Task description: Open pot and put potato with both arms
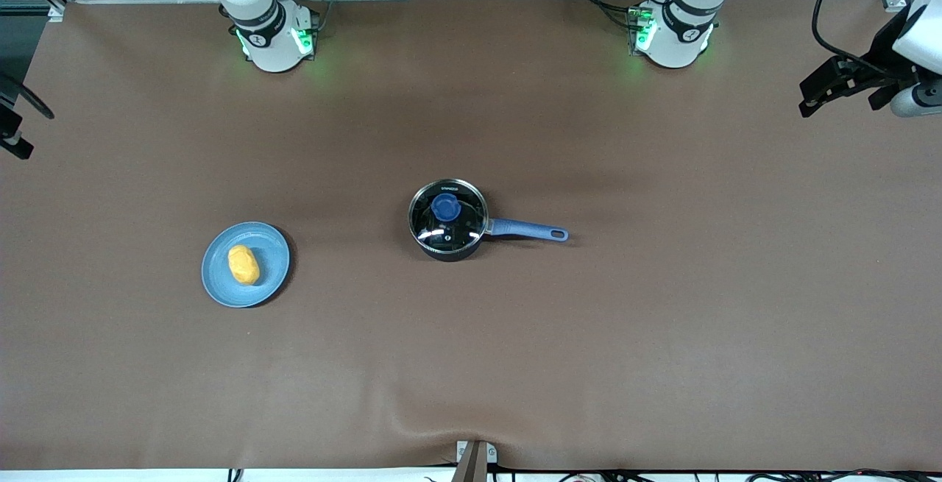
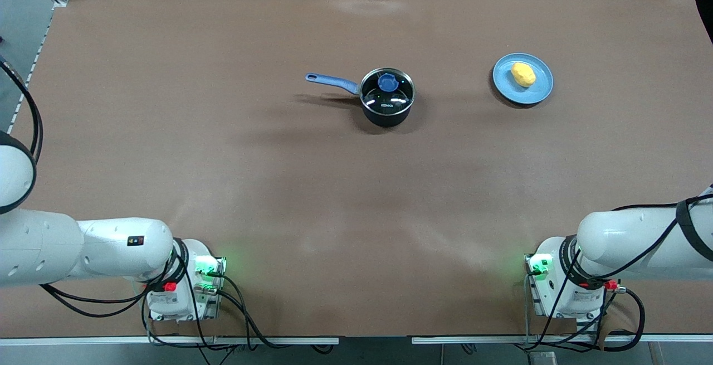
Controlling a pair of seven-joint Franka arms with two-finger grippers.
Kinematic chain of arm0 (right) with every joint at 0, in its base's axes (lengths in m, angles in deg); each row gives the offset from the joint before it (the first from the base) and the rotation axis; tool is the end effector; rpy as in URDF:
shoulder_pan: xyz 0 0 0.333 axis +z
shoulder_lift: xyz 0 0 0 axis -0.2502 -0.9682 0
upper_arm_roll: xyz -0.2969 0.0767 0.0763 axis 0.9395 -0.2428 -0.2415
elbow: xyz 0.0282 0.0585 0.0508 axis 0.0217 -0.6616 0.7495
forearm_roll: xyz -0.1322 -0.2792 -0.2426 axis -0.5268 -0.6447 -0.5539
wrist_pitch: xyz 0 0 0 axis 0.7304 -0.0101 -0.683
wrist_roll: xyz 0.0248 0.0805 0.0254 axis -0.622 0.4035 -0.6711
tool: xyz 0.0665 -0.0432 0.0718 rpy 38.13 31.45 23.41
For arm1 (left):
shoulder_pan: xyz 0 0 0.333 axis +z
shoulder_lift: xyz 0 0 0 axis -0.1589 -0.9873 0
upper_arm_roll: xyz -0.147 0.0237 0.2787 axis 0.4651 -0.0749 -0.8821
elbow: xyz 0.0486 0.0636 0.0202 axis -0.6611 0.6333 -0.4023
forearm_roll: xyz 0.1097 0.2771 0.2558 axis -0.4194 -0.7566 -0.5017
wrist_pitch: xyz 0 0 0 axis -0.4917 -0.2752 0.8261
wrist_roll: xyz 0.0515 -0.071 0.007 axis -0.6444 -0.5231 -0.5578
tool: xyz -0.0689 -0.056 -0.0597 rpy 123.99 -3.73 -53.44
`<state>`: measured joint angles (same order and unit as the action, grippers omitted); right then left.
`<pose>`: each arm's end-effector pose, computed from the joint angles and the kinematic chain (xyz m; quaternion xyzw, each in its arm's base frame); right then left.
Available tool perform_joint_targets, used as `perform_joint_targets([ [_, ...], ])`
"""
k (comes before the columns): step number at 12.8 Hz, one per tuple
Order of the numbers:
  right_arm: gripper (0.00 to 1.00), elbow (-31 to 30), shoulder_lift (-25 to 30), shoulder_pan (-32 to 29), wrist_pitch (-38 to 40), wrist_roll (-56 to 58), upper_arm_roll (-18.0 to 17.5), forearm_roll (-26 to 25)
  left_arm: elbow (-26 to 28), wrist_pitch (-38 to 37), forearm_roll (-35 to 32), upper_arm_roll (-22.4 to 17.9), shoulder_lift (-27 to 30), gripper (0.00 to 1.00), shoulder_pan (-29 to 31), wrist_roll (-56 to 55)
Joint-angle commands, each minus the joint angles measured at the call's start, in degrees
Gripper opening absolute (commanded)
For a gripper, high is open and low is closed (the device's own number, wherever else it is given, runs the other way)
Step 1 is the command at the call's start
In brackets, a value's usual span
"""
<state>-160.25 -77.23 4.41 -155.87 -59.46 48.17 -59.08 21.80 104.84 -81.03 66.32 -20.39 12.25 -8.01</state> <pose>0.5591 -0.0728 0.6817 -0.9970 -0.0048 -0.0768 0.0041 0.5031 -0.0422 0.6554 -0.9989 -0.0406 0.0021 0.0224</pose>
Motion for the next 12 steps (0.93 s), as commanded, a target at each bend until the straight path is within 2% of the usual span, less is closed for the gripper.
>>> perform_joint_targets([
  [1,1.00,-0.8,-0.5,0.7,-0.3,-3.7,-1.1,0.6,-1.5,-2.9,0.0,0.3,0.0,1.00,0.2,0.9],
  [5,1.00,-1.2,-2.1,1.7,0.8,-2.0,-1.1,0.4,-5.0,-3.9,-0.2,0.3,-2.7,1.00,0.0,0.5],
  [7,1.00,-1.3,-2.4,1.1,3.1,2.4,-1.1,0.6,-6.3,-4.0,0.1,0.4,-4.3,1.00,0.1,0.8],
  [9,1.00,-1.3,-4.5,1.6,3.2,5.6,-1.1,0.6,-7.6,-4.0,0.2,0.4,-4.4,1.00,0.1,1.0],
  [12,1.00,-1.3,-10.8,2.3,0.6,7.7,-1.2,0.6,-8.0,-4.0,0.4,0.6,-4.6,1.00,-0.5,0.4],
])
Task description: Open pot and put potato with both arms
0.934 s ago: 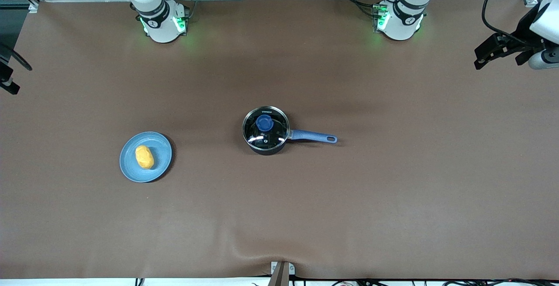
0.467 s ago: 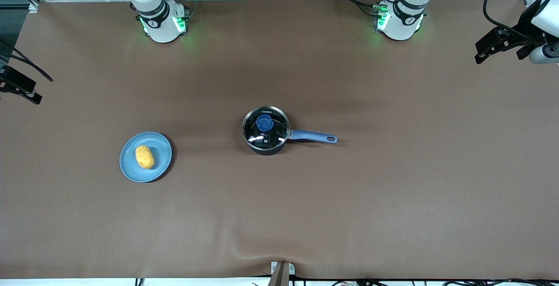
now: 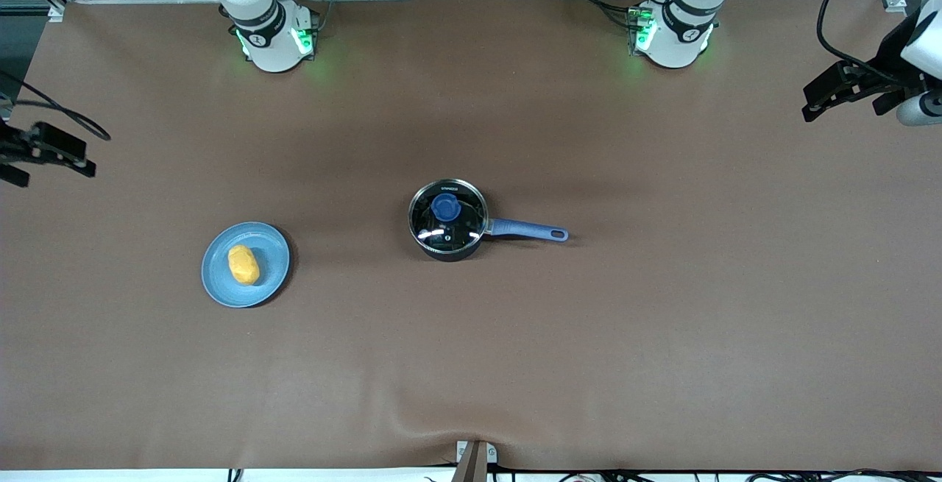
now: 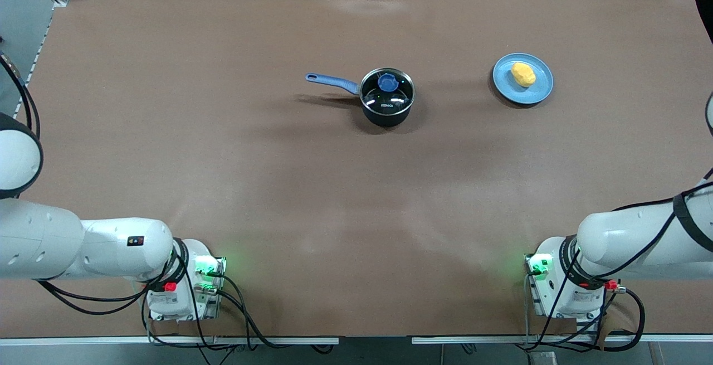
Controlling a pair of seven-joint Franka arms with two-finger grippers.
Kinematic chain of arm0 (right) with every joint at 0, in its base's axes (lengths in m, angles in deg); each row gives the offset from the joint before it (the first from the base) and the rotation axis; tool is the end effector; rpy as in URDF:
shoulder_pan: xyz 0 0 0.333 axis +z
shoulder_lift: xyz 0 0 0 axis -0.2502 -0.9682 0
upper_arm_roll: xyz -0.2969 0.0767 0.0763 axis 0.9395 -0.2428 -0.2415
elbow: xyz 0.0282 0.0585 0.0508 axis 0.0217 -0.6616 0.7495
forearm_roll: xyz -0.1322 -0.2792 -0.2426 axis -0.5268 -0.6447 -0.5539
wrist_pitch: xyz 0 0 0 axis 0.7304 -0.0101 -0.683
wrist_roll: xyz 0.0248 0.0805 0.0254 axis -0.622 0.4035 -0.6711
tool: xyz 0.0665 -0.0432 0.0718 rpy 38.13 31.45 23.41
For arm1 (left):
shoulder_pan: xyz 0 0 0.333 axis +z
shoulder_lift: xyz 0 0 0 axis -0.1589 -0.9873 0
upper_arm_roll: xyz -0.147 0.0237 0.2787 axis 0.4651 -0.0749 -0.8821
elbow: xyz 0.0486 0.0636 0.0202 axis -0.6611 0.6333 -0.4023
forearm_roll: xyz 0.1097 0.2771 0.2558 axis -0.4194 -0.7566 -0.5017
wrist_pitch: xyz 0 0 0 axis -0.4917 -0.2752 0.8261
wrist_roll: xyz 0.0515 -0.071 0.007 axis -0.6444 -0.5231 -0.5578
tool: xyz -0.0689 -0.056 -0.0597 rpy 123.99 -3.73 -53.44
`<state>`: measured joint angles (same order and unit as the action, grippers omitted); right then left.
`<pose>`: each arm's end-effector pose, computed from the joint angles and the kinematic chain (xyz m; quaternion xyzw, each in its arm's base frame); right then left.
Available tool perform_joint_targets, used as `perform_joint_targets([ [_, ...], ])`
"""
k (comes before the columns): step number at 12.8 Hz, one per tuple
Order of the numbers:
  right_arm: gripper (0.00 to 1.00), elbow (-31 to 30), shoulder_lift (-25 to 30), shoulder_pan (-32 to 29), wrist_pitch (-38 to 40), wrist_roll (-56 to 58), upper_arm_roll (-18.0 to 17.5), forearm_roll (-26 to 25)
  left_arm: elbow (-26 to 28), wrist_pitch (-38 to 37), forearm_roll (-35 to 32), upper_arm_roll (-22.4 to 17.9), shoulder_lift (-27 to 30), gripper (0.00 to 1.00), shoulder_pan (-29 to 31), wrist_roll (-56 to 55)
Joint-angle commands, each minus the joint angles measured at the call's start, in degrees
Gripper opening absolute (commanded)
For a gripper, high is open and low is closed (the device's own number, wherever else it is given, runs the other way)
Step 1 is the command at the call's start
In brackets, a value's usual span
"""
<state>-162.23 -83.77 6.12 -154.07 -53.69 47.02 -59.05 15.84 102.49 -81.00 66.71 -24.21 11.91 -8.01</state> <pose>0.5933 -0.0495 0.5962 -0.9966 -0.0790 0.0111 0.0207 0.5194 -0.0480 0.6661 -0.9992 -0.0343 0.0041 0.0181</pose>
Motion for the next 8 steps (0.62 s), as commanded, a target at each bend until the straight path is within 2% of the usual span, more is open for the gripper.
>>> perform_joint_targets([
  [1,1.00,0.7,-6.7,1.7,-1.8,3.1,0.0,0.5,-2.1,-1.6,0.4,0.4,-1.5,1.00,-0.1,0.3],
  [5,1.00,0.6,-16.5,5.0,-6.5,7.1,0.0,-0.1,-2.4,-1.6,3.9,0.5,-4.2,1.00,-0.3,0.2],
  [8,1.00,-1.5,-22.4,5.1,-14.3,12.4,0.1,-0.9,-2.4,-1.1,4.0,1.7,-6.5,1.00,-1.6,1.0],
])
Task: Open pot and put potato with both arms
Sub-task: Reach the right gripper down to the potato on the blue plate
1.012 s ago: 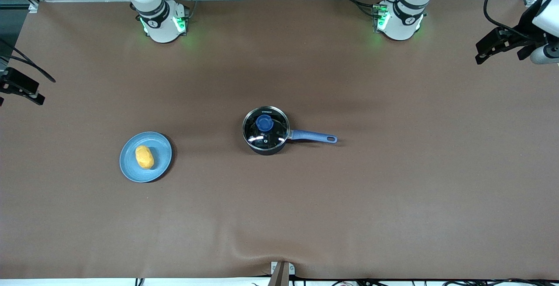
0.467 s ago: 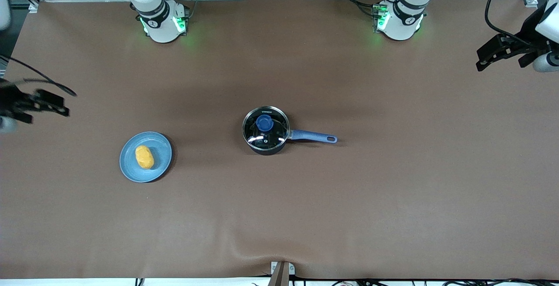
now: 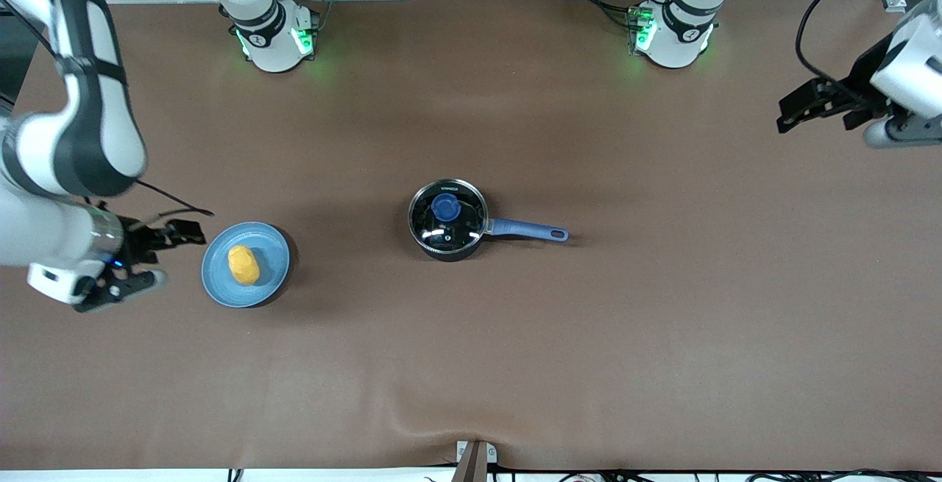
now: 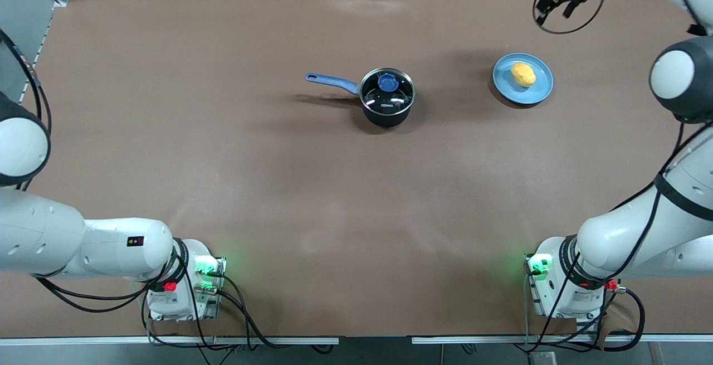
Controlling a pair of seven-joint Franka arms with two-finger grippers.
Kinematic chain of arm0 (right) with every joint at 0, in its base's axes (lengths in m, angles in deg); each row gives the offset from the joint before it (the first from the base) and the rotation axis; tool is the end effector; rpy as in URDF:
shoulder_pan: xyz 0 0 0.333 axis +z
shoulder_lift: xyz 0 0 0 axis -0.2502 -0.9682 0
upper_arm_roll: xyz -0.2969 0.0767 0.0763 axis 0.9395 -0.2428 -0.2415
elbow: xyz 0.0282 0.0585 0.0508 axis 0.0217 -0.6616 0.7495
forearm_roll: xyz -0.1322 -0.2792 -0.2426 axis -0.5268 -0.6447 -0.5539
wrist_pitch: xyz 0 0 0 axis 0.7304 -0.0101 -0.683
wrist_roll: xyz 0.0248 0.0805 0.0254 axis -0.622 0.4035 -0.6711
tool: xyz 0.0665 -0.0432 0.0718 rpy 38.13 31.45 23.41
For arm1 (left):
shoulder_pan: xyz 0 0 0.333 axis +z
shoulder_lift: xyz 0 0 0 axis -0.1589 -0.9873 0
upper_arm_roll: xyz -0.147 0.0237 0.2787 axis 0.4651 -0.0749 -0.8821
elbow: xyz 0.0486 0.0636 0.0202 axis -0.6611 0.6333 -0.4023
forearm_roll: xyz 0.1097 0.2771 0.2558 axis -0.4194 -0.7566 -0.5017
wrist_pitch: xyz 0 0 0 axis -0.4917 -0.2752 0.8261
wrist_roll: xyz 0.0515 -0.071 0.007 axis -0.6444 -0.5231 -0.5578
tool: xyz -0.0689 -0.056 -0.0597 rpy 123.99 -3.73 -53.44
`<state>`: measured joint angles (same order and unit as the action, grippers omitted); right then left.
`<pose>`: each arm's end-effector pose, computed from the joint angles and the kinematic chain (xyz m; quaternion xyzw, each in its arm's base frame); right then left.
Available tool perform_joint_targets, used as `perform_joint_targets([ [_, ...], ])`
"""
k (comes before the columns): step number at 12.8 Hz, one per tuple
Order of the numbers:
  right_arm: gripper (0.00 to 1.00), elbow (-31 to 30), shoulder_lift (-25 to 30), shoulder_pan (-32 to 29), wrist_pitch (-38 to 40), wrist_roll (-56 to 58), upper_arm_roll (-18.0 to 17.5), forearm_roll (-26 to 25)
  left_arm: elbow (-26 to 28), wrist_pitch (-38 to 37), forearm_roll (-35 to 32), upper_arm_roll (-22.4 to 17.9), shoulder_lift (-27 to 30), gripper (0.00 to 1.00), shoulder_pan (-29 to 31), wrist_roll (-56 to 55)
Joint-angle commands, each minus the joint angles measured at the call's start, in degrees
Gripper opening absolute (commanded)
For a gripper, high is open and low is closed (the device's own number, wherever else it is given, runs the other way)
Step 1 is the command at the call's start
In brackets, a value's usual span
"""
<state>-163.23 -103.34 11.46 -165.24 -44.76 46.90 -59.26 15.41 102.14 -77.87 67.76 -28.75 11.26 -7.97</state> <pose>0.6705 0.0033 0.3849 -0.9753 -0.1970 0.0889 0.0450 0.5411 -0.0691 0.6272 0.9987 0.0164 -0.0465 0.0090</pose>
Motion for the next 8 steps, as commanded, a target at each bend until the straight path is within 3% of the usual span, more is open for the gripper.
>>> perform_joint_targets([
  [1,1.00,-3.2,-3.5,-0.2,-7.6,3.8,0.2,-2.0,-2.1,-0.3,0.9,0.8,-2.7,1.00,-1.5,1.0],
  [3,1.00,-8.3,-4.2,-0.3,-14.3,4.1,0.2,-3.1,-2.1,1.9,1.0,0.9,-3.0,1.00,-2.5,0.2],
  [5,1.00,-10.2,-4.9,-0.5,-15.9,4.2,0.2,-3.1,-1.9,2.7,0.8,0.9,-3.2,1.00,-5.1,-0.7],
  [8,1.00,-12.3,-5.6,-0.6,-17.0,4.1,0.2,-3.1,-1.4,2.6,1.4,3.1,-4.3,1.00,-7.4,-10.9],
])
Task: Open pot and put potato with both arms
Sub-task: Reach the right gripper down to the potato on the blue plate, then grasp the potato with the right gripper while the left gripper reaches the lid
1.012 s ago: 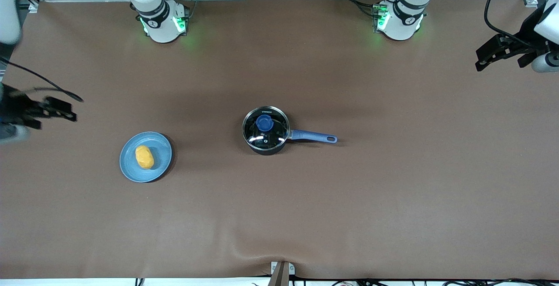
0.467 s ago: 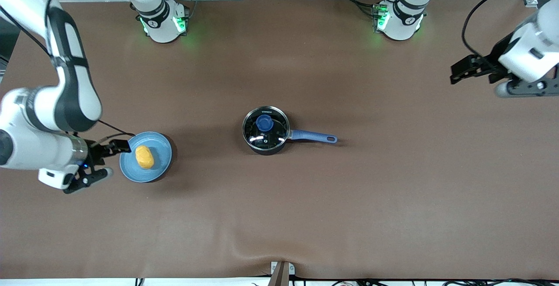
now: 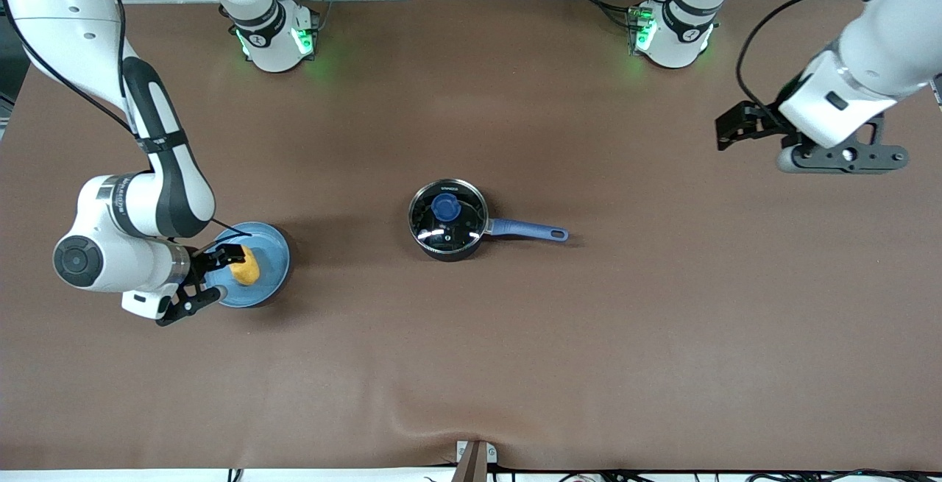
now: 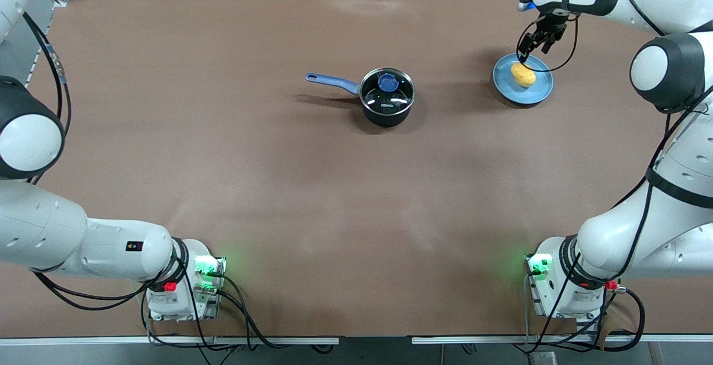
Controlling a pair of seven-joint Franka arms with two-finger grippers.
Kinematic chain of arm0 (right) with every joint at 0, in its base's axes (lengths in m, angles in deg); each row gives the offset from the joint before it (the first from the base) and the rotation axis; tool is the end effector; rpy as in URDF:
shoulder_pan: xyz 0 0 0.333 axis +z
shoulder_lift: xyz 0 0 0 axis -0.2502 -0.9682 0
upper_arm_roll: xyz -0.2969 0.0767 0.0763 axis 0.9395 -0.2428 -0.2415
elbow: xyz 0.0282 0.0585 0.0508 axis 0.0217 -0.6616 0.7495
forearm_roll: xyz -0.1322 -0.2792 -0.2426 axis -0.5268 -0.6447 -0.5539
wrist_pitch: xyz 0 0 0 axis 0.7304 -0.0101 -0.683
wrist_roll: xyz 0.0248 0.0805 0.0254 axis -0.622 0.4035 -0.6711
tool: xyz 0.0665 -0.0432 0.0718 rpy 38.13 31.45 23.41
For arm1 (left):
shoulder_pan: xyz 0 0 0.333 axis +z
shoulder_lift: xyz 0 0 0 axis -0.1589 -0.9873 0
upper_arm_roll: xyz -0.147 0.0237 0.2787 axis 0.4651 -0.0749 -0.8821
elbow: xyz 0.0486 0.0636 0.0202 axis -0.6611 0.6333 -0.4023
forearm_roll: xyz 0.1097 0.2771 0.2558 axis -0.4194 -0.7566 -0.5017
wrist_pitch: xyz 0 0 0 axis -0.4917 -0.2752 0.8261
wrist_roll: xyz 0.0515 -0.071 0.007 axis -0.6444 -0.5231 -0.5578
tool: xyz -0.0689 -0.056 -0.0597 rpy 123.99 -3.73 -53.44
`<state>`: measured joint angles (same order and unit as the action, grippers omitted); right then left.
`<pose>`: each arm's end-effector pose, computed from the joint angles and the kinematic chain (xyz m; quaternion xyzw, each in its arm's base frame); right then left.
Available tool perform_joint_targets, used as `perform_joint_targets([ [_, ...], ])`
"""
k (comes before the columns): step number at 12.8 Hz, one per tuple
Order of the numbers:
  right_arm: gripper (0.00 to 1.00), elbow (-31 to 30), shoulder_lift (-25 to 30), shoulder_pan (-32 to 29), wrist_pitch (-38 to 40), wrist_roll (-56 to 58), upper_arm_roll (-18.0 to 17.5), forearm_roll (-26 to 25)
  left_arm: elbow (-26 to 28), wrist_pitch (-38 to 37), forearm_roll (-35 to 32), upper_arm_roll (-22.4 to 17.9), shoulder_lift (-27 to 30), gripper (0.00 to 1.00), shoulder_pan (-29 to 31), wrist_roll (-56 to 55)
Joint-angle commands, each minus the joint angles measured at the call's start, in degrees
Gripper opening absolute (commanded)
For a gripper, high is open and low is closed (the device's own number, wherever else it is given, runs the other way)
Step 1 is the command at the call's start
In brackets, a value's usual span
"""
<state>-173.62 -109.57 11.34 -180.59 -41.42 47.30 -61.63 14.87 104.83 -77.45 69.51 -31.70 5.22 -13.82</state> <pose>0.6569 -0.0032 0.2506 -0.9678 -0.2277 0.1020 0.0333 0.5467 -0.1448 0.6072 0.9988 0.0000 -0.0467 0.0126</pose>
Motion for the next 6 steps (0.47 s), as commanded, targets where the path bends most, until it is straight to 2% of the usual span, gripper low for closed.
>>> perform_joint_targets([
  [1,1.00,-2.6,0.4,-0.6,-2.4,0.6,-0.2,-0.6,-0.6,0.0,1.0,2.0,-2.1,1.00,-2.7,-7.4],
  [4,1.00,-2.7,-1.1,-0.7,-4.1,0.4,-0.2,-0.3,-0.8,2.6,1.1,2.4,-4.4,1.00,-7.3,-12.9],
  [6,1.00,-2.7,-2.2,-0.8,-4.7,0.3,-0.2,0.1,-0.8,7.3,1.1,2.4,-8.5,1.00,-11.4,-15.3],
])
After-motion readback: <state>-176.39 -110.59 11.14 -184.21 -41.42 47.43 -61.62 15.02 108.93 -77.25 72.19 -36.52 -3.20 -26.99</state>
